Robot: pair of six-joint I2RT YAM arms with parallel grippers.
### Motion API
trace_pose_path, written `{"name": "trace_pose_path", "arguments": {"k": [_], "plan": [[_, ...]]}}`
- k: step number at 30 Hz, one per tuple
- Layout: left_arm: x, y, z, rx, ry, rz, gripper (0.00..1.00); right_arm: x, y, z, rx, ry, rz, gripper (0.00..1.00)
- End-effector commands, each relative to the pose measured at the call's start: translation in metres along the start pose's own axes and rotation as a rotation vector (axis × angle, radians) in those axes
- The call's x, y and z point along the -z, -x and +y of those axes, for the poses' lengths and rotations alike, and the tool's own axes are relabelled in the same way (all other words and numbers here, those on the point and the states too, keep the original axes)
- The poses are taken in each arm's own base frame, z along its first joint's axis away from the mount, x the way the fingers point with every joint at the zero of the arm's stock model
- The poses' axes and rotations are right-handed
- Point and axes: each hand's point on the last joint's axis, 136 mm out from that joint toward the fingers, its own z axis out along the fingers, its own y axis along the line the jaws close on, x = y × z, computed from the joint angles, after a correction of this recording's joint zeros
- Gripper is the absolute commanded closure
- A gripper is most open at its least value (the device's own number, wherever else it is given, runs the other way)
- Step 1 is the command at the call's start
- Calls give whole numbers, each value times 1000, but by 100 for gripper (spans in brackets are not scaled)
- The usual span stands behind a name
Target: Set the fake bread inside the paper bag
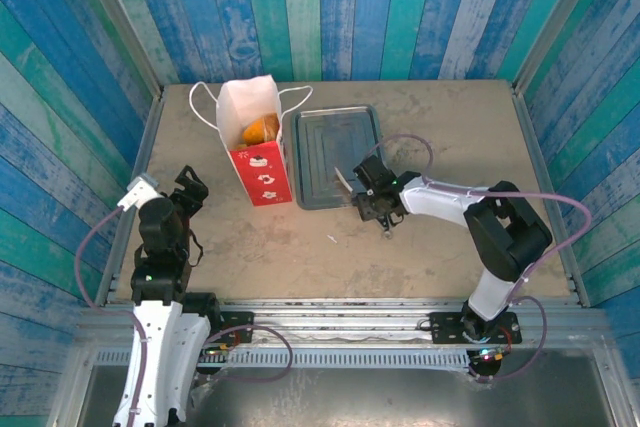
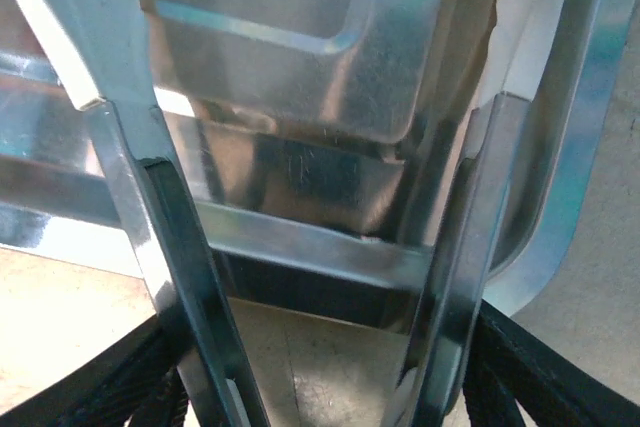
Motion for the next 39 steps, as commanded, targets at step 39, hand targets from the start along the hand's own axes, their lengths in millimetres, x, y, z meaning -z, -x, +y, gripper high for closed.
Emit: {"name": "trace_pose_path", "arguments": {"k": [39], "plan": [[-8,44,-6,-109,28,-217,6,196,40,-153,-245,-252,-591,0]]}}
